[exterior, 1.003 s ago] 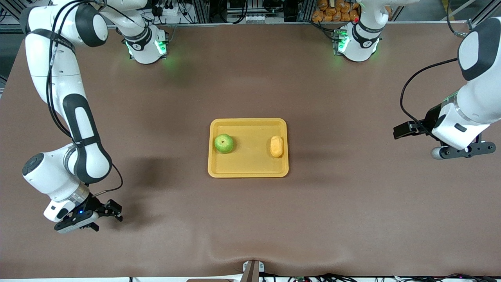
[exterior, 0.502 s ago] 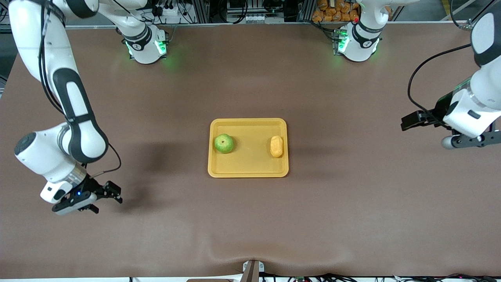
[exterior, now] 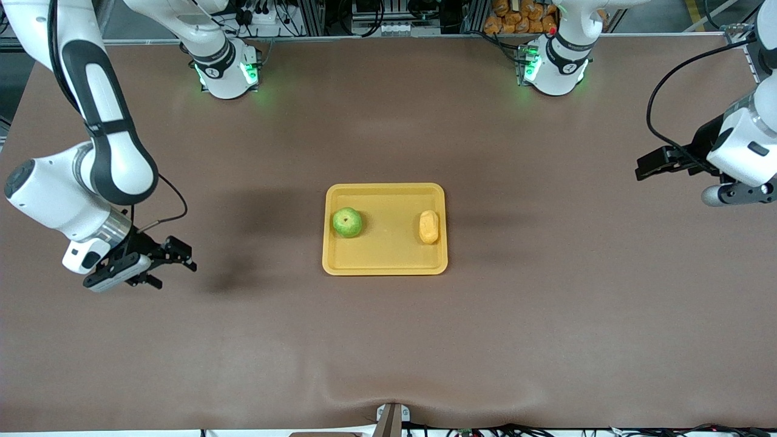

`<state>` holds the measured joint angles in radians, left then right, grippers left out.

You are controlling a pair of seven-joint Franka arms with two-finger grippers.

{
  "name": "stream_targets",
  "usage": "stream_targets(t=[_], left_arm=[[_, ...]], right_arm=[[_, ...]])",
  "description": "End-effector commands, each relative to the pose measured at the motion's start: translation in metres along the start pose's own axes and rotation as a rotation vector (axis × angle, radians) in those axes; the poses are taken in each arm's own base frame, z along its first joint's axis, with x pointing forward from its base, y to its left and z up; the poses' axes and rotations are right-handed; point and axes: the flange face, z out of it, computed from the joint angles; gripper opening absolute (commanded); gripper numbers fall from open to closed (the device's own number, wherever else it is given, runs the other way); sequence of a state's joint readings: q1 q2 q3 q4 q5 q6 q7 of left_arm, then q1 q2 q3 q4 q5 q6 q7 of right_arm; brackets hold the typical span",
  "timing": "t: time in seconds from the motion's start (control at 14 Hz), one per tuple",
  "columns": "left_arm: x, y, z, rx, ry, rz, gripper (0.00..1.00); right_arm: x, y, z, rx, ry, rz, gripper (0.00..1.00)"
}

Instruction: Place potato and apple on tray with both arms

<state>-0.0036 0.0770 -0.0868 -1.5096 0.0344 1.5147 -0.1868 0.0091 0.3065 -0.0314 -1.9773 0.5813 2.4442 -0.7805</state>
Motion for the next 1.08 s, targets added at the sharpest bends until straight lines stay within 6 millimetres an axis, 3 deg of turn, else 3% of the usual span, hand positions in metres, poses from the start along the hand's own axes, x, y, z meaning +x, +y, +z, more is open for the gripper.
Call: stream_targets(t=[0.0,0.14,0.5,0.79,1.0], left_arm=[[-0.028,-0.011,-0.015,0.014,0.017,0.024,1.0],[-0.043,-0.021,-0.02,0.013,0.019,0.064,1.0],[-0.077,-0.013,-0.042,0.01,0.047,0.096,1.0],[-0.081,-0.014,-0.051,0.01,0.055,0.13,1.0],[-0.082,-0.013,-0.053,0.01,0.058,0.131,1.0]], right_arm=[[-0.012,-0.015,-0.032,0.036,-0.08,0.086,1.0],[-0.013,-0.032,-0.053,-0.003,-0.193,0.134,1.0],[-0.016,-0.058,-0.111,-0.057,-0.446,0.279,1.0],[0.006,-0.069,-0.172,-0.171,-0.535,0.361,1.0],[0.011,-0.075,-0.213,-0.194,-0.483,0.381,1.0]])
